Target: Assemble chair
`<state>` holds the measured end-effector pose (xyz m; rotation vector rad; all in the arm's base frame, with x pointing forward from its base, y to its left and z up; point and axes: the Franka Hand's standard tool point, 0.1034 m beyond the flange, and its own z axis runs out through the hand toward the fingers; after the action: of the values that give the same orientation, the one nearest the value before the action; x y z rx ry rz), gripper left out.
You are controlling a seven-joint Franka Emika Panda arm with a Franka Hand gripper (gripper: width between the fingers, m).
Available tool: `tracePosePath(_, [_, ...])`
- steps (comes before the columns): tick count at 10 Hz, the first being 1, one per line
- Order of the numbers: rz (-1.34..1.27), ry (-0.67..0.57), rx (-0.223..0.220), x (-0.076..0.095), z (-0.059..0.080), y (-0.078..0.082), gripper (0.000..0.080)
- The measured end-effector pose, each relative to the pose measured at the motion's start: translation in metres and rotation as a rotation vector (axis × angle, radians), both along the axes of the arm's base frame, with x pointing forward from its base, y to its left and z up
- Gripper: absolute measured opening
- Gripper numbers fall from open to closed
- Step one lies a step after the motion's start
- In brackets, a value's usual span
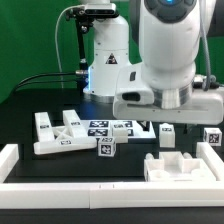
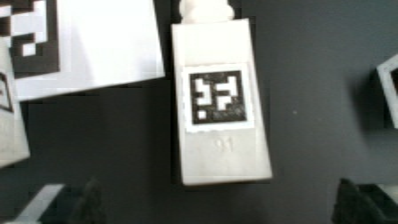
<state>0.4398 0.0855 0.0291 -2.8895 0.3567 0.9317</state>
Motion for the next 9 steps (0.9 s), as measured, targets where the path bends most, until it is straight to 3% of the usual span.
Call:
tracePosePath(3, [-0.012, 0.002, 0.015, 0.000, -0.002, -0.001, 0.0649])
tracePosePath(4, [0.093, -0.014, 0.069, 0.004, -0.002, 0.004, 0.0649])
tracePosePath(6, [0.176, 0.008, 0.120, 0.009, 0.002, 0.014, 0.0649])
tracePosePath(9, [0.150, 0.169, 0.135, -0.001, -0.001, 0.011, 0.0649])
